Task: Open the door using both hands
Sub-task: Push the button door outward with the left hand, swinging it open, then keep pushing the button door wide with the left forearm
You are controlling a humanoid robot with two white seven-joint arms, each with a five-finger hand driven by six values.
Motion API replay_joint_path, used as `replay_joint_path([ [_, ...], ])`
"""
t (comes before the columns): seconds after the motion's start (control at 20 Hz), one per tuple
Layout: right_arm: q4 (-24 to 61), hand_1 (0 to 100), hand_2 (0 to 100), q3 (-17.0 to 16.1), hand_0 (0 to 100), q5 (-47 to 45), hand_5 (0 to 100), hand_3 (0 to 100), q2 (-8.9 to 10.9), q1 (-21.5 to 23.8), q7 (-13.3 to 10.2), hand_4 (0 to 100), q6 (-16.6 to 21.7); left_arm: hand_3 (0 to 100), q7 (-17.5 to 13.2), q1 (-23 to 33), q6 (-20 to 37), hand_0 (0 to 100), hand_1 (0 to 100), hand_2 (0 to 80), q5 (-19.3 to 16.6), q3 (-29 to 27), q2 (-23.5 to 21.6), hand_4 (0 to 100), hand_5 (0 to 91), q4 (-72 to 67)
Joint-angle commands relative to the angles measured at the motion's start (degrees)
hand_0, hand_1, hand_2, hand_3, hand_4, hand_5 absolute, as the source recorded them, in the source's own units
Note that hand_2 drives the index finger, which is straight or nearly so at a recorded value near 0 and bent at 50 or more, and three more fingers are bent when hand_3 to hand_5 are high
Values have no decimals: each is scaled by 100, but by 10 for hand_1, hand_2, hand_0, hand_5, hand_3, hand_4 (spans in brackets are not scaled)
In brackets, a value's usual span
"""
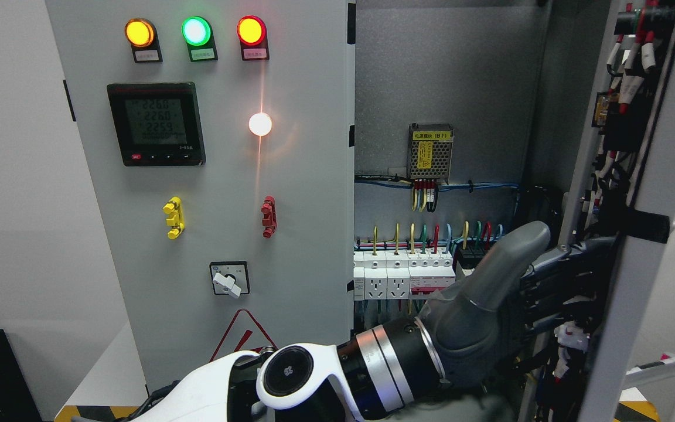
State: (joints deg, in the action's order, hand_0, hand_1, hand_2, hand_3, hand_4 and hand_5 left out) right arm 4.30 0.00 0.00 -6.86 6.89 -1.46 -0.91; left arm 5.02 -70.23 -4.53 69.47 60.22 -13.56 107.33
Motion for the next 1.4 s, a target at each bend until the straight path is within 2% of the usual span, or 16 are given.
replay_joint_path([
  [0.0,0,0,0,-18,191,141,0,0,0,-3,22,0,3,0,-1,-43,-4,0,0,0,-3,34,582,0,0,-256],
  [0.6,0,0,0,-18,190,141,0,0,0,6,22,0,3,0,-1,-166,5,0,0,0,-21,447,986,0,0,-450],
  [1.35,0,0,0,-18,190,141,0,0,0,6,22,0,3,0,-1,-588,5,0,0,0,-38,526,1874,0,0,-1285],
])
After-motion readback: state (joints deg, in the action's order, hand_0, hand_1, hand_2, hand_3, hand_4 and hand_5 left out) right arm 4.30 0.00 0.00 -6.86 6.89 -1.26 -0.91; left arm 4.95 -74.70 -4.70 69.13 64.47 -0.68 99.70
